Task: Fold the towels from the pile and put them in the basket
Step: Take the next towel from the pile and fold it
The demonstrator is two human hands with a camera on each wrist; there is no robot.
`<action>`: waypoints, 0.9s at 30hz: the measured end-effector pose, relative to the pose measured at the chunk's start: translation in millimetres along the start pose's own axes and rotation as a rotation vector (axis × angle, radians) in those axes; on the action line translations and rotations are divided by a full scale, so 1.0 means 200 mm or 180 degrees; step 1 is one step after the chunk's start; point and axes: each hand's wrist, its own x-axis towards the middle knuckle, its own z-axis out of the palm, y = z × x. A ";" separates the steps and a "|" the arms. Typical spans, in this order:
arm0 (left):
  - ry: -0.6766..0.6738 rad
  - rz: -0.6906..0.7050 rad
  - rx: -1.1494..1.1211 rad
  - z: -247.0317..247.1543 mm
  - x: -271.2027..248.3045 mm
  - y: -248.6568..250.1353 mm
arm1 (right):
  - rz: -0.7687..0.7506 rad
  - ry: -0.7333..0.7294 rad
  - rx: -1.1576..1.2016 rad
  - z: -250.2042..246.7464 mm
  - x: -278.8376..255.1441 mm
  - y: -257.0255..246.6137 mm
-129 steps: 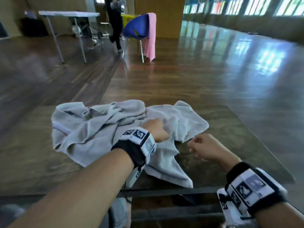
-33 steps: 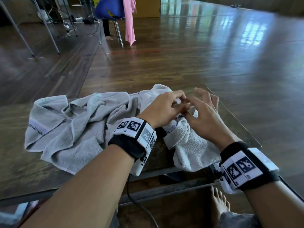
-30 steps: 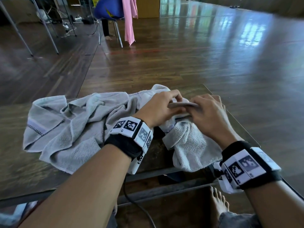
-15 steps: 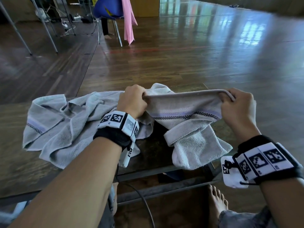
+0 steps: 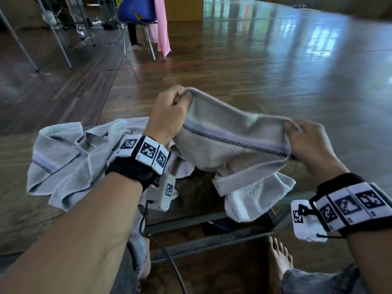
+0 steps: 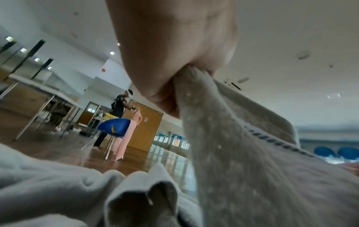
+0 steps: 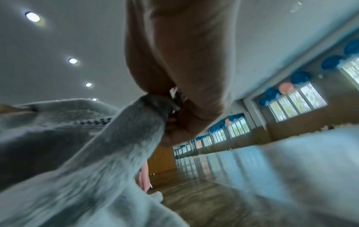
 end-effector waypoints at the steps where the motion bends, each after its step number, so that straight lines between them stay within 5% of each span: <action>1: -0.0345 -0.0039 0.0332 0.00 0.00 -0.02 | -0.0040 -0.0232 -0.0520 0.00 0.00 0.03; 5: -0.2245 -0.0268 0.1583 0.06 -0.09 -0.10 | 0.0049 -0.1747 -0.2153 0.06 -0.07 0.07; 8: -0.2902 -0.0260 0.1747 0.14 -0.19 -0.12 | 0.0105 -0.2002 -0.2143 0.13 -0.15 0.07; 13: -0.2952 0.0017 0.1801 0.26 -0.24 -0.12 | -0.0149 -0.1824 -0.2188 0.23 -0.21 0.08; 16: -0.3377 -0.0345 0.1438 0.28 -0.23 -0.07 | -0.0216 -0.1827 -0.1886 0.26 -0.20 0.06; 20: -0.3443 -0.0785 0.0842 0.28 -0.19 -0.02 | -0.0956 -0.0877 -0.1224 0.29 -0.18 0.00; 23: -0.2981 -0.0391 0.1110 0.28 -0.16 -0.03 | -0.1166 -0.0279 -0.1090 0.25 -0.16 -0.04; 25: -0.2847 -0.0165 0.1221 0.30 -0.18 -0.04 | -0.0837 -0.0505 -0.1530 0.20 -0.12 -0.05; 27: -0.2923 -0.0124 0.1393 0.33 -0.21 -0.06 | -0.0072 -0.1257 -0.1622 0.16 -0.10 -0.04</action>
